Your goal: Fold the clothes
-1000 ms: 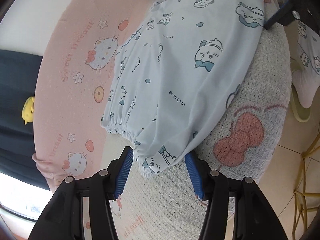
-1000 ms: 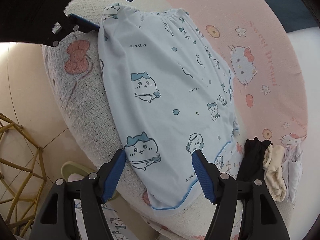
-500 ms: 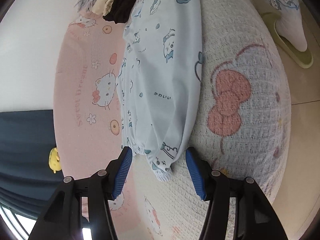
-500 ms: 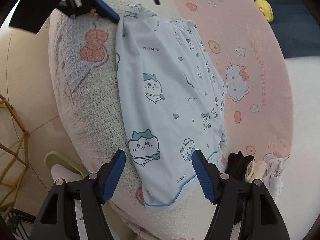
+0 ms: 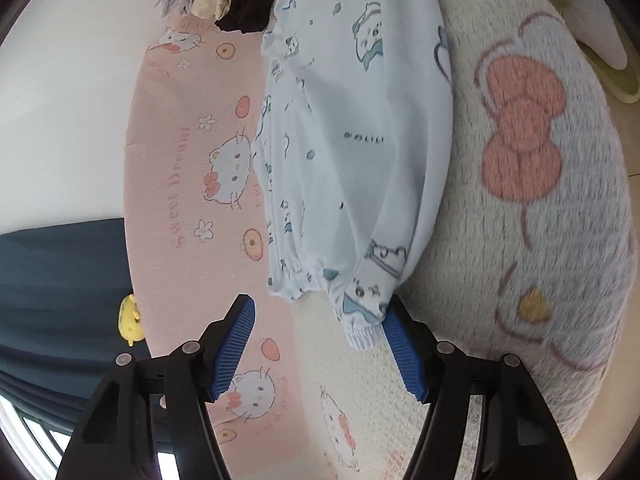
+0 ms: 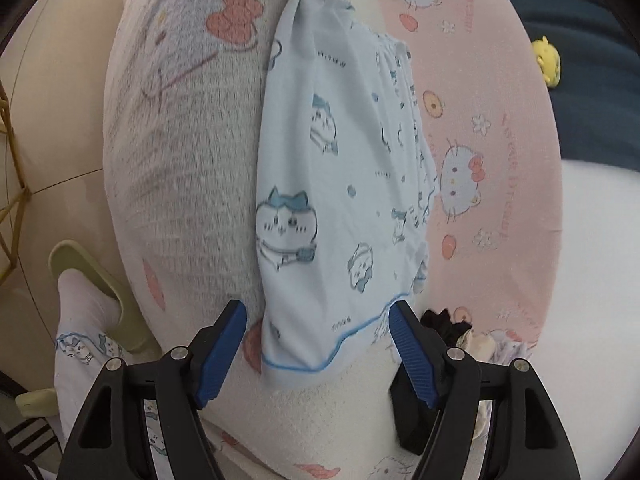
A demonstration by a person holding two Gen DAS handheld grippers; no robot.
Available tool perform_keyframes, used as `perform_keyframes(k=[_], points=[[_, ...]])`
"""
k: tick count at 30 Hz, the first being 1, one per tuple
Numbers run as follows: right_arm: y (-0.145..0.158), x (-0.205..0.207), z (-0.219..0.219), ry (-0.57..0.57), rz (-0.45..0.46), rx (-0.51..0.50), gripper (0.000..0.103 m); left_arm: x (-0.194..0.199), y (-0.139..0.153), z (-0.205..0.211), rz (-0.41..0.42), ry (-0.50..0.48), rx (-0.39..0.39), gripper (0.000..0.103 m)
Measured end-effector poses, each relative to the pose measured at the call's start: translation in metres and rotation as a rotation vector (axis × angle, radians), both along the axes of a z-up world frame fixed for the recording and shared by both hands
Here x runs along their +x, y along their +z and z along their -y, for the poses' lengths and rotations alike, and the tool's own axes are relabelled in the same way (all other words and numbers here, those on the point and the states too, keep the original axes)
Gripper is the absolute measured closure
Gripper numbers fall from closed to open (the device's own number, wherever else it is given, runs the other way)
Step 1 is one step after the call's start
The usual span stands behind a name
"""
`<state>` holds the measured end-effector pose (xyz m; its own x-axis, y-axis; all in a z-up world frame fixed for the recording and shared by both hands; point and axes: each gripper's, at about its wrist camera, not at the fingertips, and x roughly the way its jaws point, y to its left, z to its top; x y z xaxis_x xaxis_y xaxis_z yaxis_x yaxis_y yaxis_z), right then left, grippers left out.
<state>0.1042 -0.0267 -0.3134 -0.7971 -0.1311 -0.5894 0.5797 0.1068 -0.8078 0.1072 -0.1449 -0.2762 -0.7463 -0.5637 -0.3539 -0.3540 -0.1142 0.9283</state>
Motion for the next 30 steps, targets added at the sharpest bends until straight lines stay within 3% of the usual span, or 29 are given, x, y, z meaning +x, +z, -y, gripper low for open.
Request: perform_keyframes(k=[9, 14, 18, 21, 27, 29, 30], points=[[0.005, 0.000, 0.014, 0.051, -0.022, -0.059, 0.027, -0.018, 0.000, -0.026, -0.093, -0.019, -0.017, 0.040], [0.001, -0.005, 0.019, 0.069, -0.097, -0.058, 0.027, -0.019, -0.002, -0.027, -0.067, -0.081, -0.057, 0.040], [0.000, -0.013, 0.009, 0.024, -0.103, -0.026, 0.027, -0.016, -0.003, -0.014, -0.053, -0.062, -0.080, 0.039], [-0.003, -0.021, 0.003, -0.024, -0.122, -0.006, 0.027, -0.013, -0.004, -0.009, -0.087, -0.047, -0.091, 0.040], [-0.015, -0.013, 0.009, -0.023, -0.195, 0.034, 0.027, -0.001, -0.016, -0.015, -0.149, -0.157, -0.186, 0.042], [-0.014, -0.011, 0.008, -0.050, -0.172, 0.019, 0.029, 0.002, -0.018, -0.017, -0.163, -0.172, -0.196, 0.044], [-0.010, -0.015, 0.008, -0.080, -0.129, -0.004, 0.036, 0.002, -0.018, -0.016, -0.163, -0.168, -0.188, 0.049]])
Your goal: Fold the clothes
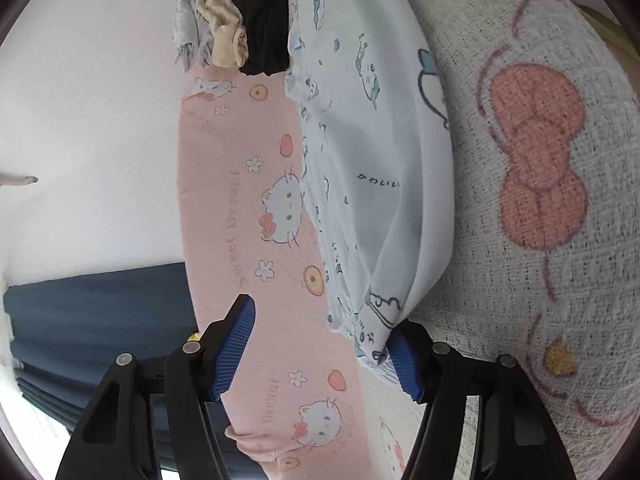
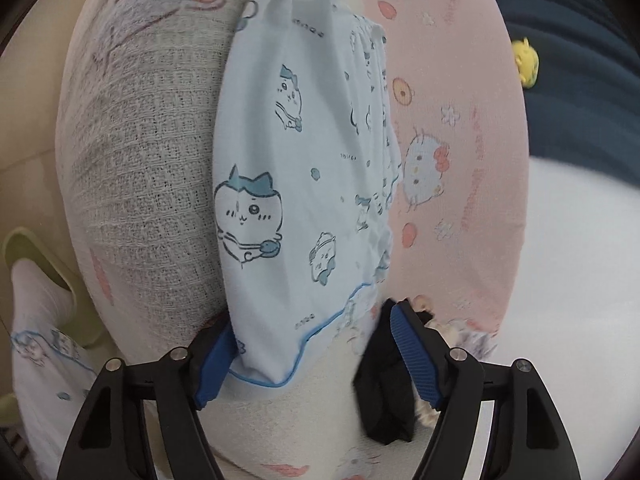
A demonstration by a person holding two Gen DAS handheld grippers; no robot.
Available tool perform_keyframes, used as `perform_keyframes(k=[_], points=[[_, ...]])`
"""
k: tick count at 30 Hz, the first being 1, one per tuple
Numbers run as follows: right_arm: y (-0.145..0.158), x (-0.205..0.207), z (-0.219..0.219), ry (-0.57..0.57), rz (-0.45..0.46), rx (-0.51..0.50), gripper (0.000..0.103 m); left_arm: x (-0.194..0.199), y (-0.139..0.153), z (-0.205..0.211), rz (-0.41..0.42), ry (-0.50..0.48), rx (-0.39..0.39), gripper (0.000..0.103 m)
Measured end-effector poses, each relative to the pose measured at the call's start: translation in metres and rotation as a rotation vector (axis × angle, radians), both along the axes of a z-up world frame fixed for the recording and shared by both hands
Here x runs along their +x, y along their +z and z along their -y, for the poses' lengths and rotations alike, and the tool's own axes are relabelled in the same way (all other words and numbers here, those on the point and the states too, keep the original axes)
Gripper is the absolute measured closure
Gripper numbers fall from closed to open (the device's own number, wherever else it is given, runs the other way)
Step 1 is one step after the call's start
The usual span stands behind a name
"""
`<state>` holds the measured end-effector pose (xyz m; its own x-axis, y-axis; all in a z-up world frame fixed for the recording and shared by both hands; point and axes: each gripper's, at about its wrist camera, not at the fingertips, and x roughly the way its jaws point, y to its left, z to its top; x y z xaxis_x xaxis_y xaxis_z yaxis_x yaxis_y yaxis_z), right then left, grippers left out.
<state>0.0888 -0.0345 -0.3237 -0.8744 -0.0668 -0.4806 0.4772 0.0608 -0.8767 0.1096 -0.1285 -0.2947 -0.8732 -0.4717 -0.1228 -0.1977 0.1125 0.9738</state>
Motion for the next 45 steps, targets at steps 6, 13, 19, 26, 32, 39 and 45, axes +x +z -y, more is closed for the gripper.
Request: perform_keyframes(k=[6, 13, 19, 26, 32, 39, 45], points=[[0.000, -0.003, -0.001, -0.039, 0.163, -0.011, 0.085, -0.004, -0.009, 0.001, 0.165, 0.089, 0.132, 0.103], [-0.008, -0.006, 0.002, -0.057, 0.219, 0.011, 0.097, -0.020, -0.001, 0.002, 0.231, 0.196, 0.250, 0.103], [0.008, -0.023, 0.003, -0.149, 0.351, -0.077, 0.097, -0.023, -0.001, 0.002, 0.219, 0.244, 0.301, 0.103], [0.041, -0.074, -0.003, -0.457, 0.713, -0.357, 0.097, -0.041, 0.017, 0.005, 0.264, 0.379, 0.536, 0.103], [0.060, -0.134, -0.022, -0.759, 0.900, -0.620, 0.097, -0.069, 0.060, 0.033, 0.340, 0.609, 1.018, 0.103], [0.092, -0.158, -0.031, -0.839, 0.893, -0.793, 0.097, -0.081, 0.088, 0.058, 0.319, 0.745, 1.330, 0.102], [0.112, -0.208, -0.019, -0.915, 0.926, -0.906, 0.097, -0.090, 0.109, 0.067, 0.264, 0.753, 1.397, 0.102]])
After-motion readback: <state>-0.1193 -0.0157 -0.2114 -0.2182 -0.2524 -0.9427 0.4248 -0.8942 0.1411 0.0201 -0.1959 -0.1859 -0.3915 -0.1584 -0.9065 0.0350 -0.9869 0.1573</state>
